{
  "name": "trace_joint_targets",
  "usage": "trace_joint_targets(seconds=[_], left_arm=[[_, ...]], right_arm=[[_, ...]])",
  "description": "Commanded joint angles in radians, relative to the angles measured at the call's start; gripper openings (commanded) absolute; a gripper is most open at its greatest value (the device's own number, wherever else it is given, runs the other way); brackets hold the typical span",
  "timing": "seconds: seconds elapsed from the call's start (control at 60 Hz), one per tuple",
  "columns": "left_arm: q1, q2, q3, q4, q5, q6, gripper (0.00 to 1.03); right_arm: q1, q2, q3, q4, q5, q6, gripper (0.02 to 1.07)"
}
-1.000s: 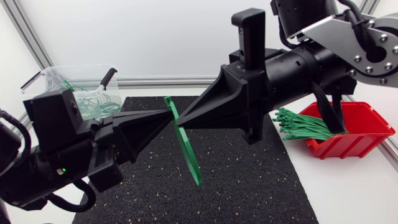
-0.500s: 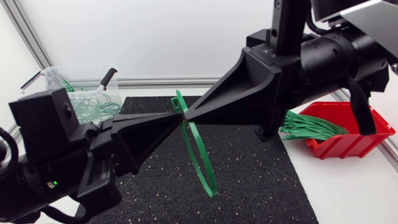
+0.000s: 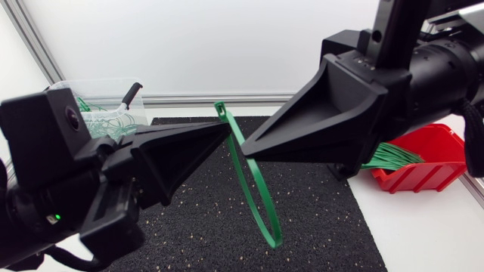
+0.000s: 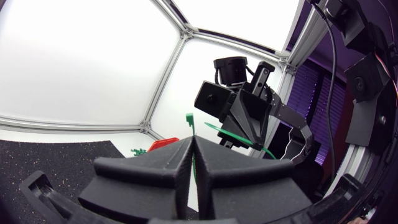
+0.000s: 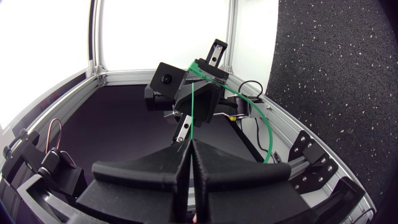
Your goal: Take a green cable tie from the red box, thread the tail through the head to close it, then place it in the transparent bin on the left.
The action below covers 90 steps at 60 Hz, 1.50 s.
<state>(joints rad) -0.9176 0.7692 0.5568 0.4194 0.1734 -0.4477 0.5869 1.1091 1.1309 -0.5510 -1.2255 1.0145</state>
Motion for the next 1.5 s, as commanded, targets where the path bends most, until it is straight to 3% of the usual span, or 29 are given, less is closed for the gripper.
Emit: trace_joint_targets(seconds=[0.0, 1.483], left_arm=[[-0.007, 0.015, 0.031, 0.016, -0.009, 0.012, 0.04], [-0.018, -0.016, -0.032, 0.005, -0.026, 0.017, 0.04]], right_arm=[[0.011, 0.012, -0.020, -0.004, 0.006, 0.030, 0.08], [-0.004, 0.029, 0.007, 0.022, 0.006, 0.024, 0.08]])
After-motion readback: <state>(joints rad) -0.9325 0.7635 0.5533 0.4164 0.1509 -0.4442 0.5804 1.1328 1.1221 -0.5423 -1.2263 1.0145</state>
